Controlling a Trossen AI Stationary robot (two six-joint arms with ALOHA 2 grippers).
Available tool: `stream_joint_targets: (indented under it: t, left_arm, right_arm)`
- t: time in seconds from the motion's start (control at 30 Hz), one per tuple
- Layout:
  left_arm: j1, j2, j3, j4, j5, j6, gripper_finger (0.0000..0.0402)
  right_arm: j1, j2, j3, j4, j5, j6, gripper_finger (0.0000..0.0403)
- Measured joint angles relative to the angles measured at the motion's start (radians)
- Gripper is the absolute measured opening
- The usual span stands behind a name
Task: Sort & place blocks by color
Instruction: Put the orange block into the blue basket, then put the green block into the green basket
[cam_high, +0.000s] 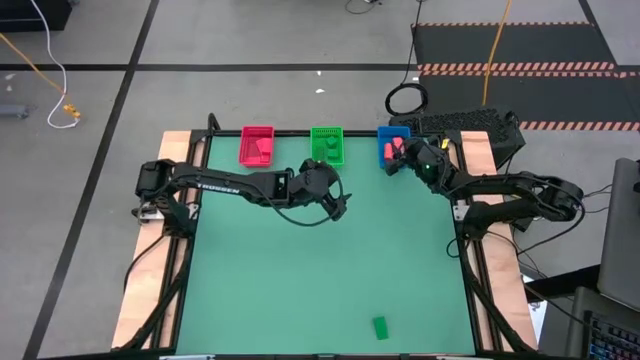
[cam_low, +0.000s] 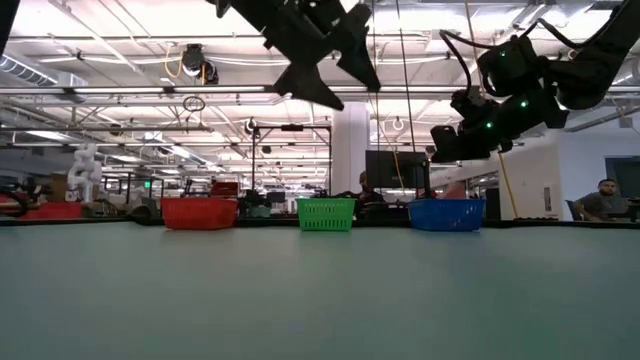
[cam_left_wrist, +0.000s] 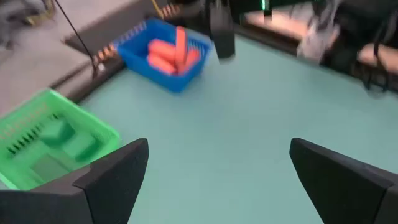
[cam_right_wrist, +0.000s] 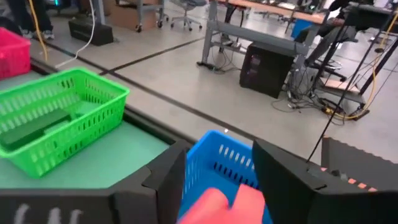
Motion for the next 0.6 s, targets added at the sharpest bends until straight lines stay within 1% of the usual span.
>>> stream_joint_targets:
  t: [0.07,0.23,0.3,0.37,0.47,0.6]
  left_arm:
    - [0.0,0.004,-0.002,-0.015,0.013,-0.006,0.0392]
    - [0.0,0.001,-0.001,0.009,0.011,-0.039,0.0392]
    - [0.0,0.001,-0.001,0.01,0.011,-0.038,0.0392]
    - [-0.002,0.001,-0.001,0.01,0.011,-0.034,0.0392]
    - [-0.003,0.001,-0.001,0.003,0.029,-0.03,0.0392]
    - [-0.003,0.001,-0.001,0.004,0.042,-0.004,0.0392]
  right_arm:
    - [0.0,0.0,0.0,-0.016,0.0,0.012,0.0202]
    - [0.002,0.0,0.0,-0.028,-0.004,0.062,0.0248]
    - [0.006,0.0,0.0,-0.036,-0.057,0.082,0.026]
    - [0.011,0.0,0.0,-0.042,-0.169,0.104,0.0268]
    - [0.023,0.0,0.0,-0.051,-0.407,0.155,0.0271]
    - [0.066,0.0,0.0,-0.066,-0.728,0.242,0.0266]
